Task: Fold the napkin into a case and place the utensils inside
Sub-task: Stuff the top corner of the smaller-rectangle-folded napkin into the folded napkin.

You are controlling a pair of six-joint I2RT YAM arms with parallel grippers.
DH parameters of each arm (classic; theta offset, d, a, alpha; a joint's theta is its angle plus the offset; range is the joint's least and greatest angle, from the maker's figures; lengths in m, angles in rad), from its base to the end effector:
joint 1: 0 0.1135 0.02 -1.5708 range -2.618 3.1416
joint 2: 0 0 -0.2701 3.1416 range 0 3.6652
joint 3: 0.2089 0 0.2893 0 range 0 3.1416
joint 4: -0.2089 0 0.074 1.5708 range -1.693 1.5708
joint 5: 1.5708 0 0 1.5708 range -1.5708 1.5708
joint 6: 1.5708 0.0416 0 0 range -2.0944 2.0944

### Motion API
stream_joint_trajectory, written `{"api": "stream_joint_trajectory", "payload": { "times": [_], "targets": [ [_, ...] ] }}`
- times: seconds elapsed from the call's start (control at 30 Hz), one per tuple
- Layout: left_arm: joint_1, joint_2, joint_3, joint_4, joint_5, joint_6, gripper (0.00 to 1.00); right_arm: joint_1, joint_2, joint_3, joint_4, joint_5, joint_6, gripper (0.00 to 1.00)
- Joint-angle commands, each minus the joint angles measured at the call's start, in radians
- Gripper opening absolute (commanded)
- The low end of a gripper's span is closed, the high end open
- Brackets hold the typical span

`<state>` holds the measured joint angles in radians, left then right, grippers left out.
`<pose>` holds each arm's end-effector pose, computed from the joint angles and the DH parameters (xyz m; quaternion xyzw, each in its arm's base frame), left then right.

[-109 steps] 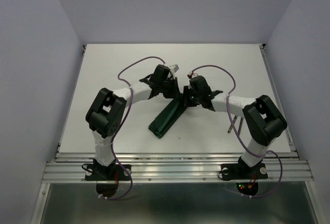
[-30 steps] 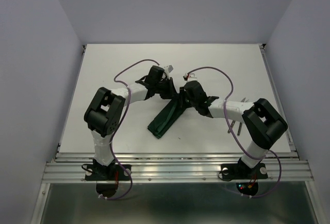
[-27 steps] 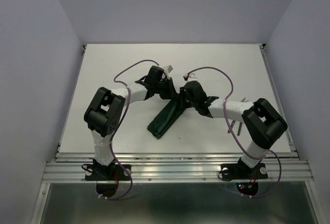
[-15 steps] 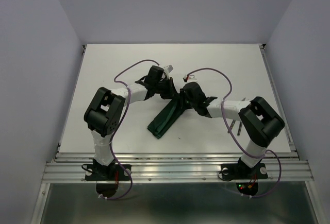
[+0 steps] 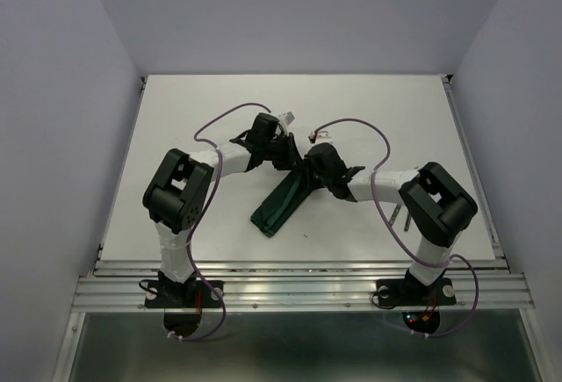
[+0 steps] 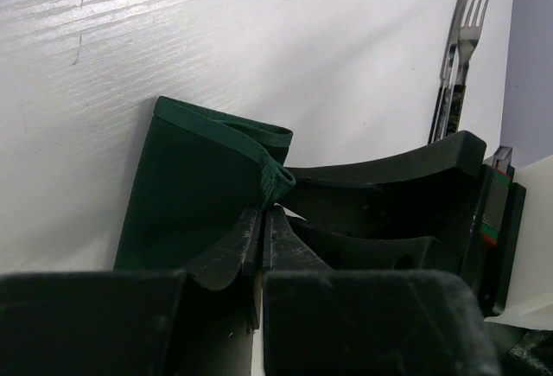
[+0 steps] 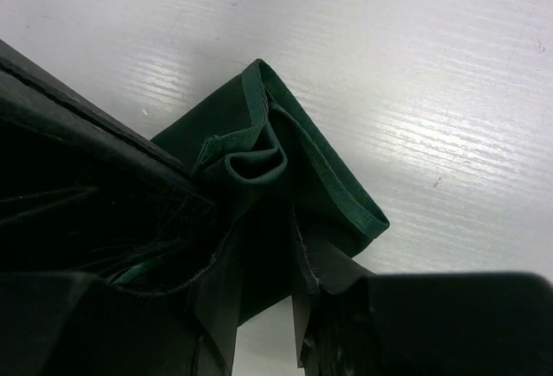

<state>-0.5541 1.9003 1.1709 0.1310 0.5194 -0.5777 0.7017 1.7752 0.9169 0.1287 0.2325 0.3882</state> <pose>0.3713 -0.2540 0.1632 0.1099 0.8558 -0.4338 0.2595 0.3045 0.2448 0.1267 -0.0948 0.9030 0.1197 0.4017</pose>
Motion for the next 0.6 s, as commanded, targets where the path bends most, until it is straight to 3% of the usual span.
{"api": "stream_joint_trajectory", "payload": {
  "times": [0.0, 0.07, 0.27, 0.57],
  "targets": [
    [0.006, -0.032, -0.011, 0.027, 0.019, 0.003, 0.0, 0.016, 0.02, 0.028, 0.02, 0.044, -0.018, 0.3],
    [0.006, -0.033, -0.013, 0.027, 0.019, 0.003, 0.0, 0.016, 0.021, 0.028, 0.022, 0.053, -0.017, 0.27],
    [0.006, -0.038, -0.028, 0.025, 0.013, 0.006, 0.0, 0.016, -0.006, 0.013, 0.022, 0.097, 0.024, 0.06],
    [0.006, -0.043, -0.073, 0.004, -0.001, 0.016, 0.0, 0.016, -0.033, -0.003, 0.042, 0.103, 0.124, 0.01]
  ]
}}
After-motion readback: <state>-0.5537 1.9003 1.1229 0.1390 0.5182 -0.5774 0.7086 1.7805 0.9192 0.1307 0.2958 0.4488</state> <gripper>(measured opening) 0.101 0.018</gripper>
